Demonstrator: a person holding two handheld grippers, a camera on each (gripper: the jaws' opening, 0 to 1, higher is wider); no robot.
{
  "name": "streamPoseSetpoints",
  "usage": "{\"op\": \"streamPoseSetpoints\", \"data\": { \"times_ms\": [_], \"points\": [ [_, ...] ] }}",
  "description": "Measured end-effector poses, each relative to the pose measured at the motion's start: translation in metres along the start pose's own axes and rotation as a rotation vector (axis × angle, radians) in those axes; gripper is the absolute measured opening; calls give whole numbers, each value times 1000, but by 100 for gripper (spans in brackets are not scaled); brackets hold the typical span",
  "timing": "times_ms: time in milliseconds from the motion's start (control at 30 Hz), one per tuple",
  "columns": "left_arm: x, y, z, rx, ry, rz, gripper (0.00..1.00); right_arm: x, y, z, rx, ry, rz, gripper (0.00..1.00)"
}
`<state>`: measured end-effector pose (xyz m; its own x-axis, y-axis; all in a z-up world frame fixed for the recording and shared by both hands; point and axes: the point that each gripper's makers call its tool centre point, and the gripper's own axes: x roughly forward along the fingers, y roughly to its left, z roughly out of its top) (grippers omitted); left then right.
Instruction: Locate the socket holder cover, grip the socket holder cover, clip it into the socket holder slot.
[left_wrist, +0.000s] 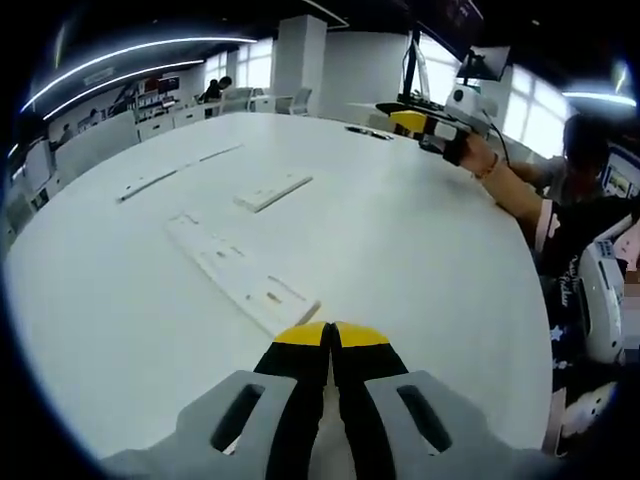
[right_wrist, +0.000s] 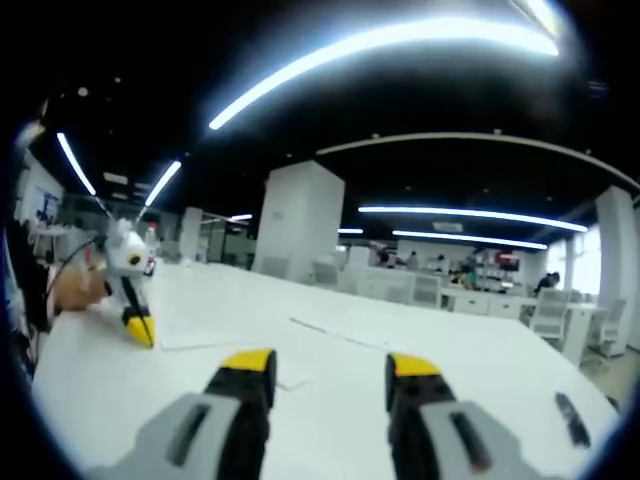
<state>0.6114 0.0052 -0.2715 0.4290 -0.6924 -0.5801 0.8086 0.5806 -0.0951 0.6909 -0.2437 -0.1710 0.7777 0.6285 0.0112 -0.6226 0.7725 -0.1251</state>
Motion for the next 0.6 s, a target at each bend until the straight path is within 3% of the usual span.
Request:
{"op": "streamPoseSetpoints", "data": {
  "times_ms": [600],
  "points": [
    [2,6,2,33,-35,46,3,-1,3,-2,-2,4,5,45]
  ]
}}
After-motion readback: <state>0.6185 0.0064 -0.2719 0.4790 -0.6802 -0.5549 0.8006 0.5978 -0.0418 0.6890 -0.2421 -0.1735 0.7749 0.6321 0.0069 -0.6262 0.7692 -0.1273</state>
